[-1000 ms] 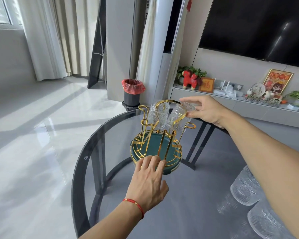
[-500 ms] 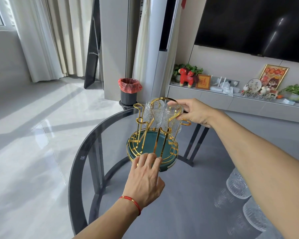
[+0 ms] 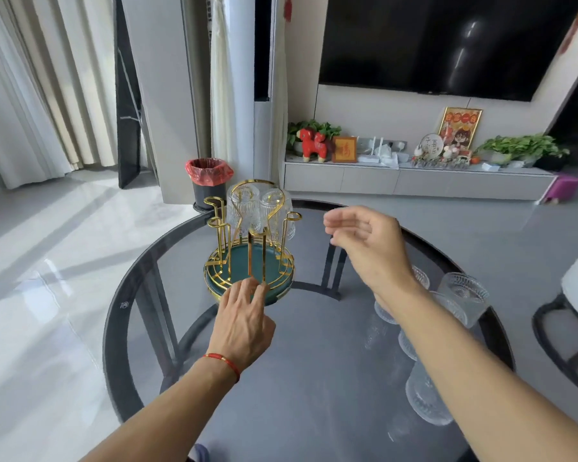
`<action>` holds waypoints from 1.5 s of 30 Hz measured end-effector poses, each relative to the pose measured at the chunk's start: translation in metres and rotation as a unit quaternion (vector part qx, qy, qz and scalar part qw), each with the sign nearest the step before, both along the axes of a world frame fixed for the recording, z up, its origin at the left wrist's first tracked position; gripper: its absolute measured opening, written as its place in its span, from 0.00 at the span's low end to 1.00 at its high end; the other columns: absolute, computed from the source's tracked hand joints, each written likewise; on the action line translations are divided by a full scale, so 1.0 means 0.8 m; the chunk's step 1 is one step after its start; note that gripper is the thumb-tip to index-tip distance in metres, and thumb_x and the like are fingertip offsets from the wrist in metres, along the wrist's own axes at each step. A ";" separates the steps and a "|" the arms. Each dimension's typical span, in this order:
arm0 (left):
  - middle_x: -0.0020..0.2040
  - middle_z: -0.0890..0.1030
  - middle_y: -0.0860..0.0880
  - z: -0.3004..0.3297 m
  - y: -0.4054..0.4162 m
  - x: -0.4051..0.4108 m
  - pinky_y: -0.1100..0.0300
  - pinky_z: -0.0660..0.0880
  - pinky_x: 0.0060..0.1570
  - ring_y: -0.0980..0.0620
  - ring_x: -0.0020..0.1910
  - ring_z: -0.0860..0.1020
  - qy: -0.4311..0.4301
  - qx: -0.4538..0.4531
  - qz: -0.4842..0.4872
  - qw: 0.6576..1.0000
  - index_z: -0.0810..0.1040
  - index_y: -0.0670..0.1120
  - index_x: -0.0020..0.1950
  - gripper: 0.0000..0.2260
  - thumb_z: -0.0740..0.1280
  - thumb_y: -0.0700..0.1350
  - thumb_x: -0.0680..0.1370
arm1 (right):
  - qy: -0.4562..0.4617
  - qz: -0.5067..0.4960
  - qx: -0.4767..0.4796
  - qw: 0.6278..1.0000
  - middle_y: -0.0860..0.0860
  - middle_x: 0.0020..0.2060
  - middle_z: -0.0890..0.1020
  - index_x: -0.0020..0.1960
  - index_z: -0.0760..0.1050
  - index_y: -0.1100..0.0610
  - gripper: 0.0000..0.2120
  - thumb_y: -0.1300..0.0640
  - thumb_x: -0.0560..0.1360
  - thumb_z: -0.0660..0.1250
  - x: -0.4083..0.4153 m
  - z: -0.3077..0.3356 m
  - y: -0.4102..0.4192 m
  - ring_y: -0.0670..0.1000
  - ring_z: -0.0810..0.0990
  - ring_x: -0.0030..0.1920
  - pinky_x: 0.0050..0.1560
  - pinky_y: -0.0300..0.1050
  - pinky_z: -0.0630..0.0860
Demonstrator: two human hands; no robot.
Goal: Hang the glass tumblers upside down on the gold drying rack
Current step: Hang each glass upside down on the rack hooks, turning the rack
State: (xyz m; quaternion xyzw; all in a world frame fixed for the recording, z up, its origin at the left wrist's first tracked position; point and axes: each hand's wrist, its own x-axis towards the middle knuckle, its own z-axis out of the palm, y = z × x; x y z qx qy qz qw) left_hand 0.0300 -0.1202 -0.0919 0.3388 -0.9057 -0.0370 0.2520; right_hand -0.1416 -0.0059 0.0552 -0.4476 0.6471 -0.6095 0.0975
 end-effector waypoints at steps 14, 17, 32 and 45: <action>0.66 0.70 0.53 0.030 0.251 -0.089 0.66 0.68 0.66 0.58 0.66 0.69 0.144 0.302 -0.252 0.908 0.61 0.51 0.77 0.38 0.76 0.53 0.71 | -0.111 -0.227 -0.094 0.963 0.48 0.39 0.87 0.44 0.83 0.49 0.15 0.66 0.74 0.62 -0.023 -0.086 0.221 0.50 0.86 0.42 0.46 0.49 0.82; 0.69 0.69 0.50 0.032 0.275 -0.122 0.57 0.68 0.70 0.52 0.70 0.68 0.154 0.286 -0.217 0.921 0.57 0.49 0.79 0.43 0.75 0.56 0.70 | -0.195 -0.251 -0.108 0.942 0.47 0.36 0.86 0.45 0.83 0.54 0.15 0.70 0.75 0.62 -0.036 -0.090 0.233 0.48 0.83 0.38 0.41 0.41 0.80; 0.58 0.84 0.54 0.099 0.160 -0.038 0.53 0.79 0.61 0.57 0.57 0.82 0.197 0.300 -0.207 0.910 0.76 0.52 0.68 0.34 0.78 0.58 0.63 | -0.186 -0.080 0.106 0.974 0.46 0.47 0.88 0.50 0.84 0.50 0.08 0.60 0.79 0.68 0.002 -0.095 0.211 0.46 0.86 0.48 0.50 0.41 0.82; 0.63 0.80 0.53 0.077 0.062 -0.002 0.62 0.77 0.60 0.59 0.62 0.78 0.268 0.437 -0.195 0.836 0.74 0.56 0.65 0.30 0.81 0.50 0.66 | -0.549 0.114 0.091 0.823 0.63 0.65 0.83 0.70 0.78 0.61 0.22 0.48 0.83 0.64 0.028 -0.110 0.082 0.63 0.83 0.63 0.58 0.55 0.82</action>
